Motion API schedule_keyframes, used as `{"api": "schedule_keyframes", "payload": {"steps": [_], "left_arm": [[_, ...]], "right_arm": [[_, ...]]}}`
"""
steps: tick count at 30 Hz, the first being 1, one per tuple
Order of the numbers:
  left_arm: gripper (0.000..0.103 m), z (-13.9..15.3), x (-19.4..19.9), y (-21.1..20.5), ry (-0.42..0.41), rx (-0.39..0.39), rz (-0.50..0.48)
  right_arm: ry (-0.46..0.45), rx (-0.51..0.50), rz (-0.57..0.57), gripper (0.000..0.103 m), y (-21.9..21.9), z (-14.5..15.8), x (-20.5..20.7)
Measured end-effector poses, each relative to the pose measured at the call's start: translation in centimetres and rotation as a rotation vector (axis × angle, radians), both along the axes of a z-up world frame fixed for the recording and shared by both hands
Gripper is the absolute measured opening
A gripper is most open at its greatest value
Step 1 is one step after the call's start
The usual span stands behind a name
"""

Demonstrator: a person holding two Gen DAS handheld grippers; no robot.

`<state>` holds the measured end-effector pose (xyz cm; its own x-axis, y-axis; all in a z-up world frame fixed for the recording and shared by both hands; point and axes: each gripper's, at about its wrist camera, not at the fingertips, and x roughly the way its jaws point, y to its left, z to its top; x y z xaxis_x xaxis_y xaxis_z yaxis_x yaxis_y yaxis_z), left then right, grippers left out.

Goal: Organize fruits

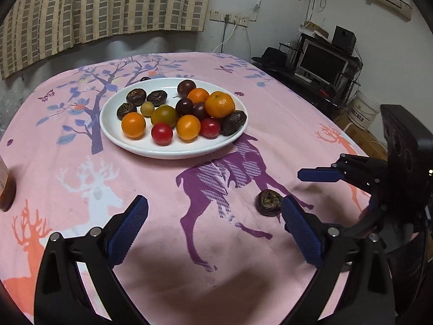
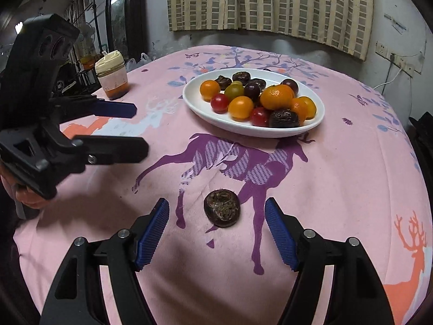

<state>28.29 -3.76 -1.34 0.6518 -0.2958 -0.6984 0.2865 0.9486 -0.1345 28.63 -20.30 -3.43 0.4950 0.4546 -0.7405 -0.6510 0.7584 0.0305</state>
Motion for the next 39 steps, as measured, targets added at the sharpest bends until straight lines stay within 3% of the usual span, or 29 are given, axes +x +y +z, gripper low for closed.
{"api": "schedule_keyframes", "payload": {"steps": [4,7,10,15,22,27,33,39], "left_arm": [[0.097,-1.5,1.2,-2.2,0.02,0.121,0.031],[0.096,-2.3,2.0,-2.8,0.072,0.103,-0.004],[0.085,-2.5,2.6,-3.3,0.112,0.052,-0.08],[0.054,-3.7,3.7,-4.8,0.182,0.025,-0.179],[0.053,-3.8,3.9,-6.4,0.181,0.006,-0.284],[0.045,-4.7,5.2,-7.3,0.253,-0.034,-0.35],[0.038,-4.9,5.1,-7.6,0.232,0.003,-0.353],[0.038,-4.8,4.9,-7.3,0.241,-0.002,-0.332]], "right_arm": [[0.009,-0.012,0.005,0.074,0.2,-0.4,0.1],[0.024,-0.033,0.007,0.074,0.5,-0.9,0.2],[0.035,-0.039,0.018,0.073,0.6,-1.2,0.2],[0.047,-0.046,0.026,0.063,0.7,-1.6,0.3],[0.042,-0.063,0.041,0.059,0.9,-2.2,0.5],[0.049,-0.061,0.049,0.054,0.8,-2.6,0.8],[0.043,-0.069,0.063,0.054,1.1,-3.0,1.0],[0.027,-0.084,0.065,0.046,1.5,-3.1,0.9]]}}
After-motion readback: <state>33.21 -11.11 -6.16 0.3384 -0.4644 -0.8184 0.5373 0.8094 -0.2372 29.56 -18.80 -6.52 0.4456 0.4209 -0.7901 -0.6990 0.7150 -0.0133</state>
